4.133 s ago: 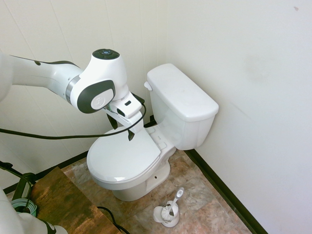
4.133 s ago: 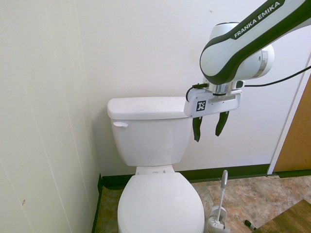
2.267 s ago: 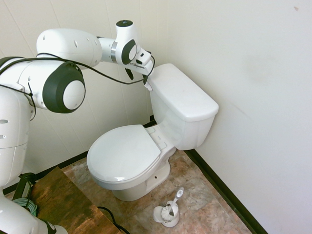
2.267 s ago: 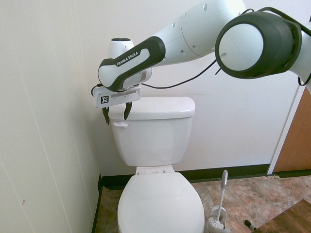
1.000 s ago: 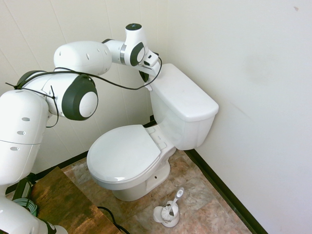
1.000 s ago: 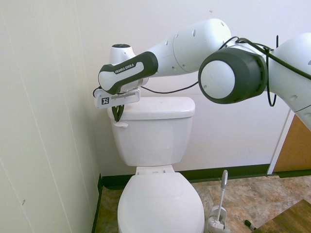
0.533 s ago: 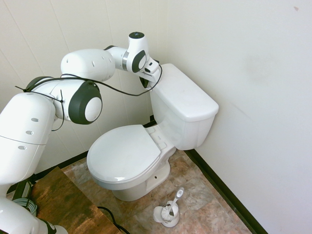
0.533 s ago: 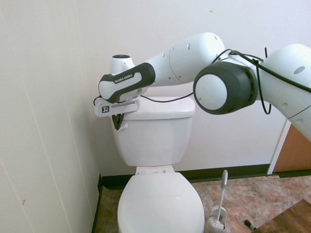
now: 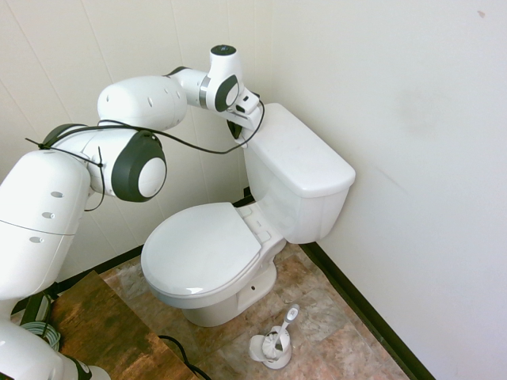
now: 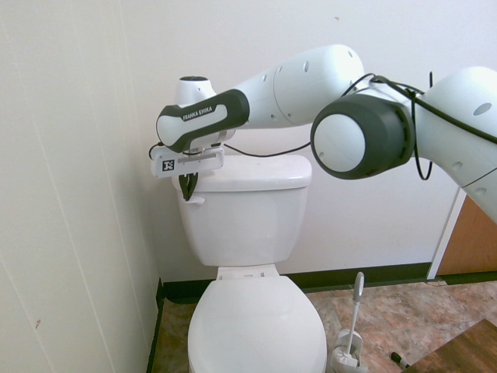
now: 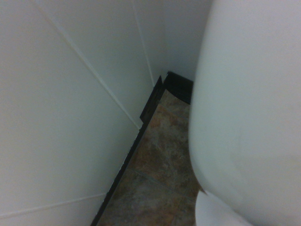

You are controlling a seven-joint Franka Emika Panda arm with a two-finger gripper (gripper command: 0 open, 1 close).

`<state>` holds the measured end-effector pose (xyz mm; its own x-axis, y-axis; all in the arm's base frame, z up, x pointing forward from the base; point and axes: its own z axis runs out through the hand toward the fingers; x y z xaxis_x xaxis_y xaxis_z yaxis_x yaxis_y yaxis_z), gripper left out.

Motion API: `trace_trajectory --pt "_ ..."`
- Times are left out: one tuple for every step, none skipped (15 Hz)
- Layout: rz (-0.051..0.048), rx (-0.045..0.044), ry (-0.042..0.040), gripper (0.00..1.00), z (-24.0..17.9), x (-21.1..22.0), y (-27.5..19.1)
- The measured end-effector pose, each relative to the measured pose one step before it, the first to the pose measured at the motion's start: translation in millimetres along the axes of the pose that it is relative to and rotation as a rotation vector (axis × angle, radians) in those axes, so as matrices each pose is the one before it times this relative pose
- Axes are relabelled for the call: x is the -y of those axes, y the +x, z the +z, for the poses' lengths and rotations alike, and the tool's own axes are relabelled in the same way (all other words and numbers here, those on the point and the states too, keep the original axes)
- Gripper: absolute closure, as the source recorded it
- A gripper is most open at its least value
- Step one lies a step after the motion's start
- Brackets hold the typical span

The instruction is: Flush the toilet

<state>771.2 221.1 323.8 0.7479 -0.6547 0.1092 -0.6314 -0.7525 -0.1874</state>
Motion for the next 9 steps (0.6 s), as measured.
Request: trace_trajectory --pt "-0.00313 0.0027 -0.00618 1.0 -11.52 -0.11 -2.2" --pt "-0.00473 0.00269 -0.00699 1.0 -9.39 -1.14 -4.18" --pt "-0.00495 0.00138 -0.00853 1.0 -8.64 -2.45 -5.12" --pt "-0.00117 -0.00133 -0.01093 1.0 -8.78 -3.01 -5.28" --pt "0.00389 -0.00227 -0.00864 1.0 -11.97 -3.17 -5.09" --pt "0.00607 -0.00125 -0.00959 1.0 -13.49 -4.32 -4.97" --pt "0.00538 0.00327 -0.01261 1.0 -11.9 -5.84 -5.23" --pt "0.0048 0.00534 -0.0113 1.0 -11.09 -6.92 -5.5" --pt "0.0046 0.00467 -0.00805 1.0 -9.88 -7.24 -4.83"
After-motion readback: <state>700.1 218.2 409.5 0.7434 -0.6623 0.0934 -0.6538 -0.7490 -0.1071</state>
